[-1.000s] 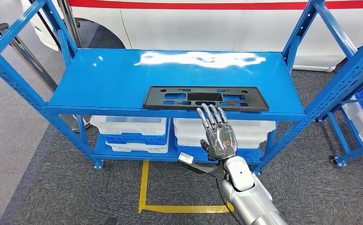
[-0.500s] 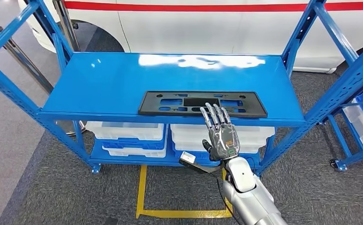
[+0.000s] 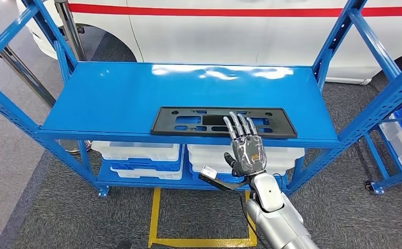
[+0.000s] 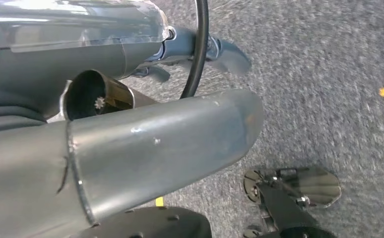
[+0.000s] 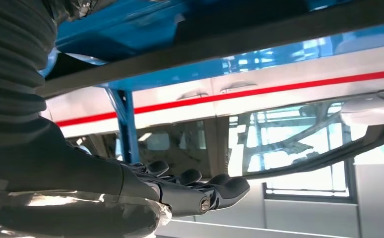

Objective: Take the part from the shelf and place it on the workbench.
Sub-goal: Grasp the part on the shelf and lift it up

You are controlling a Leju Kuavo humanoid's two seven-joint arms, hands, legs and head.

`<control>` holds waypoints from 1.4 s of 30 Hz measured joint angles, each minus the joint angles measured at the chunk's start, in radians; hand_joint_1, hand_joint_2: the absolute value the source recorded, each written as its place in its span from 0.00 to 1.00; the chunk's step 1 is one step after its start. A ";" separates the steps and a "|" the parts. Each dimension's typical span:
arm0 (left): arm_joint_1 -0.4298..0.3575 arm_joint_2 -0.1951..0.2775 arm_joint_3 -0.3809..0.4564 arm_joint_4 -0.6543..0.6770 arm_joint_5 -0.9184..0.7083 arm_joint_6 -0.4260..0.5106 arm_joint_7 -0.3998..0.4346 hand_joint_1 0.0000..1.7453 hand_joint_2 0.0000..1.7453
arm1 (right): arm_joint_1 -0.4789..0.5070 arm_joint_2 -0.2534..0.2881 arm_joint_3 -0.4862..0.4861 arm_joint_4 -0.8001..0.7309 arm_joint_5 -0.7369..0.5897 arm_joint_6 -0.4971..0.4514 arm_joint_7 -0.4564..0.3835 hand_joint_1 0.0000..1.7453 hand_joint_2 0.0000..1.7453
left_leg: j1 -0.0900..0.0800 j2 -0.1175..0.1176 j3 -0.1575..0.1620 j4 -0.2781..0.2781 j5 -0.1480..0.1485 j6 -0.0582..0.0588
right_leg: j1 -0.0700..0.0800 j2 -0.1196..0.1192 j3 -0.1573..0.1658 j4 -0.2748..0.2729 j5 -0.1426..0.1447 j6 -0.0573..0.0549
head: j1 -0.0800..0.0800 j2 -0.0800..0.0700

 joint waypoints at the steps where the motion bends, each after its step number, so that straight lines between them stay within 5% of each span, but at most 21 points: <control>1: 0.001 0.000 0.000 0.000 0.000 0.000 0.000 0.00 0.00 | 0.000 0.000 0.000 -0.003 0.000 0.000 0.000 0.00 1.00 | 0.002 0.000 0.005 -0.007 0.001 0.004 | 0.000 -0.001 0.002 0.001 -0.003 0.005 | 0.000 0.000; 3: 0.001 0.000 0.001 0.000 -0.001 0.001 0.000 0.00 0.00 | 0.000 -0.001 0.000 -0.010 0.000 0.000 -0.001 0.00 1.00 | 0.008 0.001 0.018 -0.022 0.000 0.015 | 0.000 -0.003 -0.022 0.054 -0.032 0.013 | 0.001 0.000; 5: 0.000 0.000 0.001 0.000 -0.001 0.003 0.000 0.00 0.00 | 0.003 -0.004 0.000 -0.011 0.000 0.000 0.000 0.00 1.00 | 0.007 0.002 0.027 -0.025 -0.006 0.024 | -0.002 -0.003 -0.093 0.179 -0.080 0.017 | 0.002 0.000; 7: 0.000 0.000 0.002 0.000 -0.001 0.004 0.002 0.00 0.00 | 0.011 -0.008 0.000 -0.011 0.000 0.001 0.000 0.00 1.00 | 0.007 0.001 0.037 -0.024 -0.015 0.026 | -0.005 -0.003 -0.159 0.270 -0.089 0.021 | 0.002 0.000; 9: 0.003 0.000 0.003 0.000 -0.001 0.004 0.003 0.00 0.00 | 0.015 -0.010 0.000 -0.012 0.000 0.004 -0.003 0.00 1.00 | 0.007 -0.001 0.053 -0.022 -0.029 0.023 | -0.006 -0.004 -0.155 0.217 -0.020 0.022 | 0.002 0.000; 11: 0.004 0.000 0.005 0.000 -0.002 0.004 0.003 0.00 0.00 | 0.015 -0.010 0.002 -0.012 0.000 0.016 -0.011 0.00 1.00 | 0.005 -0.002 0.067 -0.017 -0.045 0.015 | -0.005 -0.005 -0.108 0.089 0.059 0.017 | 0.002 0.000; 12: 0.003 0.000 0.006 0.000 -0.004 0.004 0.003 0.00 0.00 | 0.015 -0.010 0.006 -0.012 0.000 0.024 -0.017 0.00 1.00 | 0.003 -0.003 0.069 -0.013 -0.052 0.010 | -0.003 -0.006 -0.089 0.043 0.075 0.013 | 0.002 0.000; 16: 0.000 -0.001 0.012 0.000 -0.013 0.004 0.000 0.00 0.00 | 0.021 -0.007 0.041 -0.009 -0.003 0.052 -0.041 0.00 1.00 | 0.003 -0.002 0.072 -0.011 -0.064 -0.013 | 0.000 -0.001 -0.068 0.006 0.063 -0.007 | 0.001 0.000; 18: -0.002 -0.001 0.017 0.000 -0.015 0.004 -0.001 0.00 0.00 | 0.021 -0.001 0.068 -0.003 -0.008 0.063 -0.056 0.00 1.00 | 0.005 -0.001 0.055 0.036 -0.091 -0.024 | -0.004 -0.002 -0.052 -0.004 0.058 -0.020 | -0.001 0.000; 21: -0.004 -0.001 0.023 0.000 -0.015 0.004 -0.001 0.00 0.00 | 0.025 0.009 0.112 0.013 -0.020 0.074 -0.073 0.00 1.00 | 0.007 -0.001 -0.056 0.228 -0.159 -0.034 | -0.004 -0.005 -0.039 -0.007 0.048 -0.031 | -0.003 0.000; 23: -0.001 -0.001 0.025 0.000 -0.015 0.004 -0.001 0.00 0.00 | 0.031 0.012 0.132 0.023 -0.025 0.076 -0.078 0.00 1.00 | 0.007 -0.001 -0.100 0.274 -0.143 -0.034 | -0.003 -0.004 -0.030 -0.006 0.041 -0.031 | -0.003 0.000; 27: -0.001 -0.001 0.027 0.000 -0.016 0.004 -0.002 0.00 0.00 | 0.032 0.019 0.150 0.037 -0.031 0.080 -0.082 0.00 1.00 | 0.002 -0.001 -0.016 0.042 0.005 -0.016 | 0.000 0.000 -0.004 -0.006 0.022 -0.022 | -0.003 0.000; 33: -0.002 -0.001 0.033 0.000 -0.027 0.006 -0.003 0.00 0.00 | 0.031 0.026 0.181 0.048 -0.057 0.092 -0.102 0.00 1.00 | 0.005 0.000 0.019 -0.028 0.009 0.012 | 0.004 -0.003 -0.013 0.021 -0.009 0.007 | -0.001 0.000; 37: -0.003 -0.003 0.037 0.000 -0.031 0.006 -0.003 0.00 0.00 | 0.037 0.025 0.196 0.055 -0.065 0.092 -0.103 0.00 1.00 | 0.006 0.000 0.028 -0.033 0.002 0.026 | 0.002 -0.003 -0.142 0.254 -0.099 0.018 | 0.000 0.000; 39: -0.001 -0.003 0.040 0.000 -0.031 0.005 -0.004 0.00 0.00 | 0.042 0.025 0.202 0.059 -0.067 0.092 -0.103 0.00 1.00 | 0.005 -0.001 0.035 -0.030 -0.005 0.024 | 0.000 -0.003 -0.152 0.244 -0.058 0.018 | 0.000 0.000; 42: 0.000 -0.003 0.041 0.000 -0.031 0.002 -0.005 0.00 0.00 | 0.041 0.025 0.208 0.060 -0.070 0.091 -0.103 0.00 1.00 | 0.003 -0.003 0.047 -0.020 -0.021 0.015 | 0.001 -0.005 -0.069 0.052 0.045 0.010 | 0.001 0.000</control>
